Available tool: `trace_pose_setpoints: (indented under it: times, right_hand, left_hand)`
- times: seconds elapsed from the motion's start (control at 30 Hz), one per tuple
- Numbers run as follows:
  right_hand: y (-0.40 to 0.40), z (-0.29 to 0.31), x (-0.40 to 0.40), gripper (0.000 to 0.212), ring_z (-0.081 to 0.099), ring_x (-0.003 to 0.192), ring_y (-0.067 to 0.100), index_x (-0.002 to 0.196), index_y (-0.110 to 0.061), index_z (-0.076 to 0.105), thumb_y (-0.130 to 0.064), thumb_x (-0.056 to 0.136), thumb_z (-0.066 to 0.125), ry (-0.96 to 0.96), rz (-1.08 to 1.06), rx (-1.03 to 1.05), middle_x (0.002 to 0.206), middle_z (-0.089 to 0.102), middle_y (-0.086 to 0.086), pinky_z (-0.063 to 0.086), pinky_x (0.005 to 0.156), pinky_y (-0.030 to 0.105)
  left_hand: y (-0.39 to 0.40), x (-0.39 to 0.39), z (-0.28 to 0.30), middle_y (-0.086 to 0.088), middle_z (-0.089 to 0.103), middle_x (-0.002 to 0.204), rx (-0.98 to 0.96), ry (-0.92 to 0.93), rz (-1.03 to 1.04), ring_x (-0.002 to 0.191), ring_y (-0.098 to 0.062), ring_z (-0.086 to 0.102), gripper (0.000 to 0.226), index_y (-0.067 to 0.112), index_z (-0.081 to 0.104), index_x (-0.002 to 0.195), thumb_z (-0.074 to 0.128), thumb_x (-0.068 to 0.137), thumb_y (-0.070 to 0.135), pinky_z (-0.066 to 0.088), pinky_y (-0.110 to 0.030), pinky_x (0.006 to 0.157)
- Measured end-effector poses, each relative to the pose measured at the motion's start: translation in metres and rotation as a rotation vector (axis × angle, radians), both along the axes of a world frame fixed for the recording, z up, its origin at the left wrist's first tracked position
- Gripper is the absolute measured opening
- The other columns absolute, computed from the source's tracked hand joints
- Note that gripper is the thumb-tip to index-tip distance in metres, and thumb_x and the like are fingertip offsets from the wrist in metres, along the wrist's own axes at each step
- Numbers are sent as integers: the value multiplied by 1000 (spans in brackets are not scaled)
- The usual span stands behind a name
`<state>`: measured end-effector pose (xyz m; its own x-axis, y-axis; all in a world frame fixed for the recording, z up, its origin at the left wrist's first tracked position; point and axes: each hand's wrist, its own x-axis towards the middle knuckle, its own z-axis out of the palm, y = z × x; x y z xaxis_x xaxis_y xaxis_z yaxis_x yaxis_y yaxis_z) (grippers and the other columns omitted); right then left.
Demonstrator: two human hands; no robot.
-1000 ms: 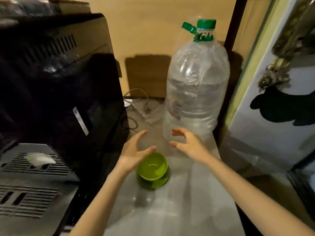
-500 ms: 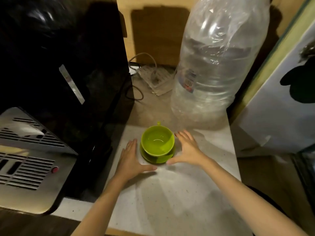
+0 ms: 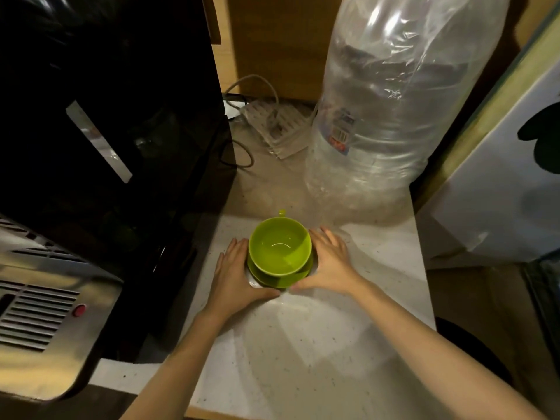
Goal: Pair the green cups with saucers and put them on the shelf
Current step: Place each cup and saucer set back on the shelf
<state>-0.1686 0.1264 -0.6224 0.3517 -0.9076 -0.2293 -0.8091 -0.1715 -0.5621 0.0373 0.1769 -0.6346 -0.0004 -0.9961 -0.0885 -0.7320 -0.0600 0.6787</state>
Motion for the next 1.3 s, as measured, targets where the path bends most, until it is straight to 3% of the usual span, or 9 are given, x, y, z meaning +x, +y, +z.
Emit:
trace_pose_setpoints:
  times: [0.5, 0.6, 0.7, 0.77, 0.83, 0.9, 0.97, 1.1, 1.3]
  right_hand:
    - [6, -11, 3, 129, 15, 144, 24, 142, -23, 29, -59, 30, 84, -130, -48, -16, 151, 33, 0, 15, 117, 46]
    - [9, -7, 0, 130, 18, 143, 24, 140, -24, 32, -70, 26, 73, -164, -52, -15, 149, 36, 0, 17, 116, 46]
    - [12, 6, -4, 125, 23, 141, 25, 137, -23, 36, -64, 27, 78, -206, -58, -21, 145, 43, 1, 18, 116, 43]
    - [14, 16, -6, 120, 27, 138, 26, 135, -24, 40, -56, 28, 84, -229, -79, -9, 141, 47, 2, 23, 114, 43]
    - [14, 25, -10, 119, 35, 134, 24, 131, -28, 42, -64, 24, 82, -259, -92, -28, 137, 50, 1, 31, 110, 48]
    - [15, 38, -15, 117, 37, 132, 22, 130, -28, 43, -63, 25, 82, -281, -103, -54, 136, 50, 0, 34, 108, 48]
    - [17, 58, -21, 118, 31, 135, 21, 133, -28, 41, -57, 27, 83, -274, -115, -85, 139, 44, 2, 28, 112, 43]
    - [17, 101, -33, 126, 29, 135, 22, 136, -25, 38, -61, 22, 80, -255, -165, -198, 141, 39, 5, 24, 111, 32]
    - [11, 166, -48, 111, 43, 126, 20, 124, -31, 50, -72, 25, 78, -404, -205, -336, 132, 51, -1, 37, 106, 47]
  left_hand:
    - [-3, -2, 1, 0, 36, 148, 3, 102, -30, 142, -18, 16, 126, 22, 33, 137, 58, 31, 86, 6, -38, 113]
    - [1, -3, 6, 1, 36, 148, 5, 132, -28, 135, -7, 12, 124, 24, 33, 137, 65, 30, 80, 14, -44, 115]
    - [2, -6, 15, 4, 37, 146, -9, 165, -26, 133, -7, 15, 123, 23, 35, 136, 72, 29, 74, 24, -43, 112]
    - [2, -7, 24, 9, 40, 140, -12, 207, -39, 132, -9, 29, 116, 26, 40, 131, 78, 29, 66, 34, -36, 109]
    - [-1, -10, 36, 12, 52, 126, -27, 249, -59, 115, 1, 49, 103, 34, 44, 122, 82, 30, 59, 41, -13, 94]
    - [-3, -14, 52, 15, 52, 114, -64, 251, -81, 101, 4, 51, 104, 28, 47, 123, 84, 28, 50, 30, 8, 77]
    - [-6, -18, 70, 15, 50, 113, -91, 259, -95, 105, 0, 48, 108, 20, 47, 127, 87, 29, 44, 25, 13, 72]
    - [-15, -25, 108, 18, 54, 113, -164, 335, -136, 108, 3, 51, 112, 20, 45, 132, 90, 31, 40, 30, 11, 76]
    - [-24, -42, 181, 13, 67, 110, -308, 554, -214, 103, 7, 59, 106, 23, 51, 124, 89, 27, 45, 45, -10, 90]
